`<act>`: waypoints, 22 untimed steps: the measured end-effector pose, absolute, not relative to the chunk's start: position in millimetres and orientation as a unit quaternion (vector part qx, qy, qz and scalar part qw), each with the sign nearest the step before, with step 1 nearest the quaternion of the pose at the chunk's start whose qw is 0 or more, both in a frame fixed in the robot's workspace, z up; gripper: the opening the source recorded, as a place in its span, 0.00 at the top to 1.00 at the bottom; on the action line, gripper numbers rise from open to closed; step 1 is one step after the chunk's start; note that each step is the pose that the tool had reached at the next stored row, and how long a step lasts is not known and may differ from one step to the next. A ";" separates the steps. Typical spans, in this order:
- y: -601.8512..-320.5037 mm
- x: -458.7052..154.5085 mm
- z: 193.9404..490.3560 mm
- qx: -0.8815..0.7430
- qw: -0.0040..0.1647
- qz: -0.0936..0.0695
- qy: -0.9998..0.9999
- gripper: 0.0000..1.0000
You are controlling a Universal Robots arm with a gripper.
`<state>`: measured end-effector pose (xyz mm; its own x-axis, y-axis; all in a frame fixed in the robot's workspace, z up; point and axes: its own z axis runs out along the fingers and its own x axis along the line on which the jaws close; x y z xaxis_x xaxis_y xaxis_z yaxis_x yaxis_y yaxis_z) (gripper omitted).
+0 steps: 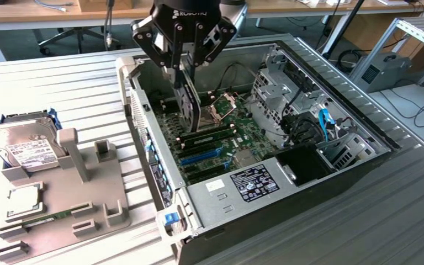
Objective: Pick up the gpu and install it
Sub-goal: 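Pick up the gpu and move the gpu toward the slot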
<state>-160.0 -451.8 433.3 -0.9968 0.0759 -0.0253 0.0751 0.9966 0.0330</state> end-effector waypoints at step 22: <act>-451.8 -145.9 426.2 0.038 0.013 0.016 0.999 0.74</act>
<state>-145.9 -451.8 426.2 -0.9968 0.0760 -0.0254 0.0751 0.9966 0.0331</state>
